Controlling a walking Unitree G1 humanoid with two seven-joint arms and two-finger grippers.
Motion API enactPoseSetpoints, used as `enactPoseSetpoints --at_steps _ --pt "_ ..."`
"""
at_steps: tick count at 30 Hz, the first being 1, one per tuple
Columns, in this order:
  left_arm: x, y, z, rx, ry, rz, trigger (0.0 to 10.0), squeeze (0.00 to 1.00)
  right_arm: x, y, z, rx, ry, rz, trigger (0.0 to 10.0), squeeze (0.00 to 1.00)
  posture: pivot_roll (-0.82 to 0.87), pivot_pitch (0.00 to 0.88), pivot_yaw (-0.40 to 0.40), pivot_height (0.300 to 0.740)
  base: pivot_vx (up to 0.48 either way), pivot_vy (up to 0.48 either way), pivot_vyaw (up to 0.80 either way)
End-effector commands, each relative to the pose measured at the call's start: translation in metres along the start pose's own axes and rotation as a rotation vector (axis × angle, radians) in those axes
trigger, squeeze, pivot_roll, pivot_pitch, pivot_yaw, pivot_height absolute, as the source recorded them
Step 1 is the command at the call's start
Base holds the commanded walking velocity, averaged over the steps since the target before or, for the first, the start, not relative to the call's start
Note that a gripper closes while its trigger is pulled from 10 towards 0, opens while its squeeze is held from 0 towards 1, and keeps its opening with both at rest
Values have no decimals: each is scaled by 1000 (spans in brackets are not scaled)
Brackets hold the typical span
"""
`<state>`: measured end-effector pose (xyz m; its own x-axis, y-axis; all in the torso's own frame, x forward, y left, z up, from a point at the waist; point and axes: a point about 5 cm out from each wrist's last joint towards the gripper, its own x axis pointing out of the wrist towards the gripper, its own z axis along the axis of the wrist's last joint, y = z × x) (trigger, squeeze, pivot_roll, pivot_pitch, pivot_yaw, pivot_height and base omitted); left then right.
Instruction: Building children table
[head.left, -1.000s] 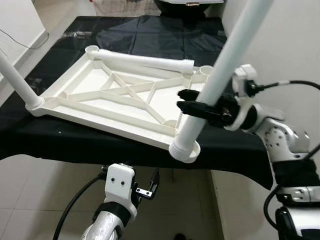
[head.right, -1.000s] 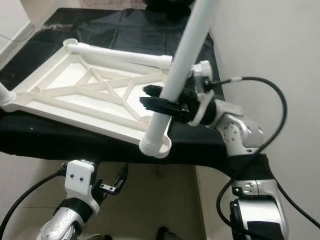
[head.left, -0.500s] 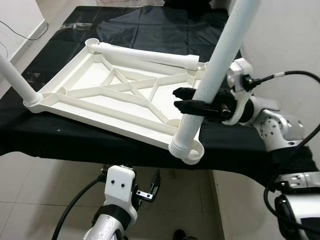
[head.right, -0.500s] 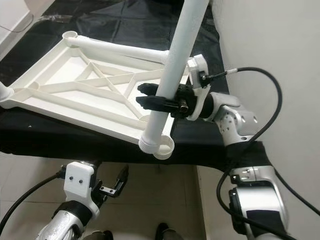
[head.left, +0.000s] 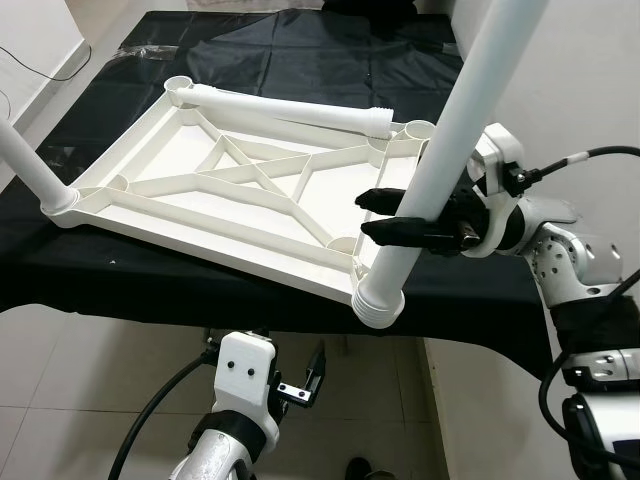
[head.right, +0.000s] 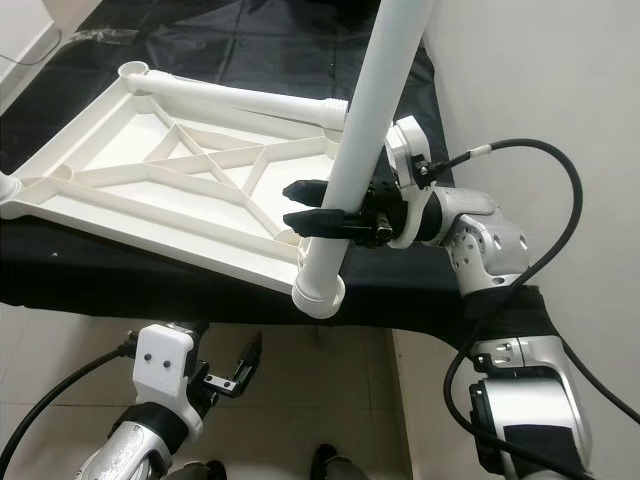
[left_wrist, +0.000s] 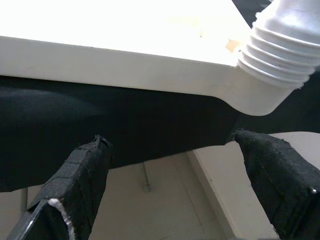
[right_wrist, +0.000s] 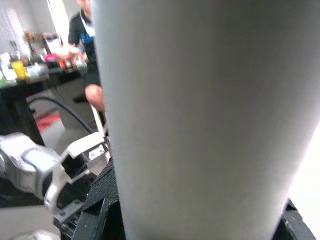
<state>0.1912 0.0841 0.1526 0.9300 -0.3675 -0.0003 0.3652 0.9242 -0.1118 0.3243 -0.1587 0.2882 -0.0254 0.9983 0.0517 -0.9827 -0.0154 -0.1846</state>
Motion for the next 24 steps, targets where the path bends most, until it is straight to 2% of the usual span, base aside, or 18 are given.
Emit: enactPoseSetpoints --at_steps 1,16,24 --pt "-3 1 -2 7 19 9 10000 0 2 2 -25 63 98 -10 10000 0 93 308 -31 740 0 0 0" --pt "-1 -3 -1 16 9 -4 10000 0 10 -3 -33 59 142 -36 10000 0 86 292 -43 740 0 0 0" --pt "-1 -4 -2 13 7 -4 10000 0 23 -10 -41 36 154 -88 10000 0 82 284 -48 740 0 0 0"
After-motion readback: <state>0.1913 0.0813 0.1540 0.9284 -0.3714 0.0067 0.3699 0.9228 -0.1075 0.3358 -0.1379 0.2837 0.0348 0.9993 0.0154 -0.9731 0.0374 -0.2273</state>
